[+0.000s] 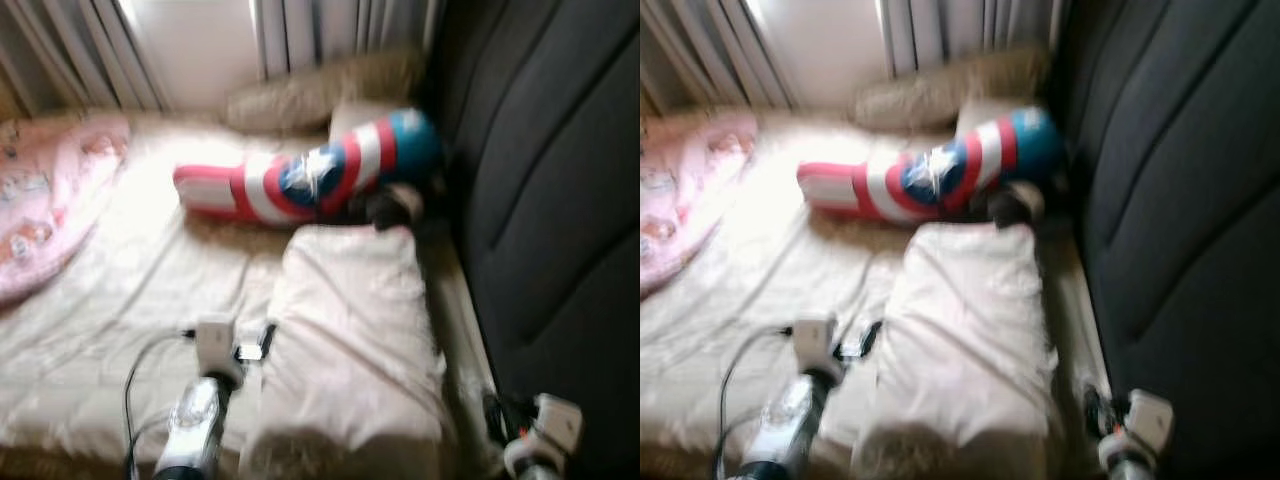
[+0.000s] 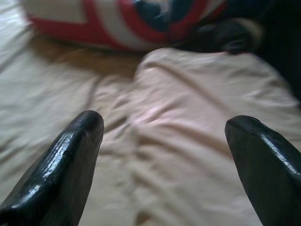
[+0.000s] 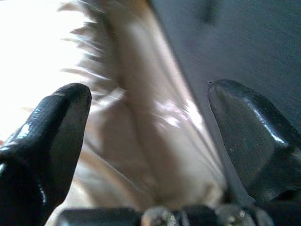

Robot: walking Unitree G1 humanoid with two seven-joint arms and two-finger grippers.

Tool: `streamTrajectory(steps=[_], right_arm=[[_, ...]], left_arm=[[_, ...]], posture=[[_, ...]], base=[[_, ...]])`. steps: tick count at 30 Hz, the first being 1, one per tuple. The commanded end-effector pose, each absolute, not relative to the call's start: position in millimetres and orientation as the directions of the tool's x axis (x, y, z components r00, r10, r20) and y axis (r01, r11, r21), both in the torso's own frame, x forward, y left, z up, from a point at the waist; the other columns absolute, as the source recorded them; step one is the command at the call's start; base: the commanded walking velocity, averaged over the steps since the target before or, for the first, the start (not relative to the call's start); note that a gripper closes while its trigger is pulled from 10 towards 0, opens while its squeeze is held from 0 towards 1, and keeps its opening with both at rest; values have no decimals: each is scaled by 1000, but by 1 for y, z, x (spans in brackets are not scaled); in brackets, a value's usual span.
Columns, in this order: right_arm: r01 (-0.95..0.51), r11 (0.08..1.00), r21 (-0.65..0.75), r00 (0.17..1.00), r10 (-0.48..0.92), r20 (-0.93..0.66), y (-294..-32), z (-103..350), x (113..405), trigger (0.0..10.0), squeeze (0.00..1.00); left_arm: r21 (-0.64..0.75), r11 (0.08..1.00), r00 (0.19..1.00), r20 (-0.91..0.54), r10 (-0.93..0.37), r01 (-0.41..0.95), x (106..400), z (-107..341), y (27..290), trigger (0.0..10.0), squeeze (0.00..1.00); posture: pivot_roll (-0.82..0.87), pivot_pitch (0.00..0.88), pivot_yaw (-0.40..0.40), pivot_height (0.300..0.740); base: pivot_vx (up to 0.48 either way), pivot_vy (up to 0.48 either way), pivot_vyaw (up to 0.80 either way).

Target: Clean up the room

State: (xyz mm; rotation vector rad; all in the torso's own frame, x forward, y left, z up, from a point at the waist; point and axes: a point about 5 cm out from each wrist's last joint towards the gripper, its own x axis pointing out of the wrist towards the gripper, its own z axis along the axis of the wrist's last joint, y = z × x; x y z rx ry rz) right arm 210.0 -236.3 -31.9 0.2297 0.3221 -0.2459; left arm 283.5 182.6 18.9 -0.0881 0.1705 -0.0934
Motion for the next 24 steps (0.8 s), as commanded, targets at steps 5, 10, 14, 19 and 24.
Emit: streamTrajectory(steps=[5, 10, 14, 19, 24], right_arm=[[240, 949, 207, 921, -155, -356, -232, -36, 206, 10000, 0], [164, 970, 180, 935, -95, -342, -228, -33, 208, 10000, 0], [93, 988, 121, 948, -51, -313, -227, -27, 215, 10000, 0], [66, 991, 115, 960, -31, -279, -226, -19, 225, 10000, 0], [56, 991, 118, 965, -24, -260, -225, -15, 230, 10000, 0]], left_arm=[[-105, 992, 980, -181, -82, 64, 280, 16, 183, 10000, 0], [-107, 993, 979, -188, -77, 57, 280, 15, 182, 10000, 0], [-107, 993, 979, -190, -76, 56, 280, 15, 182, 10000, 0], [-109, 992, 973, -214, -84, 61, 275, 9, 179, 10000, 0], [-112, 993, 971, -231, -69, 44, 270, 4, 180, 10000, 0]], posture=[[-31, 0, 5, 740], [-32, 0, 6, 740], [-33, 0, 7, 740], [-37, 0, 4, 740], [-40, 0, -13, 740]], base=[[0, 0, 0], [0, 0, 0], [0, 0, 0], [0, 0, 0], [0, 0, 0]])
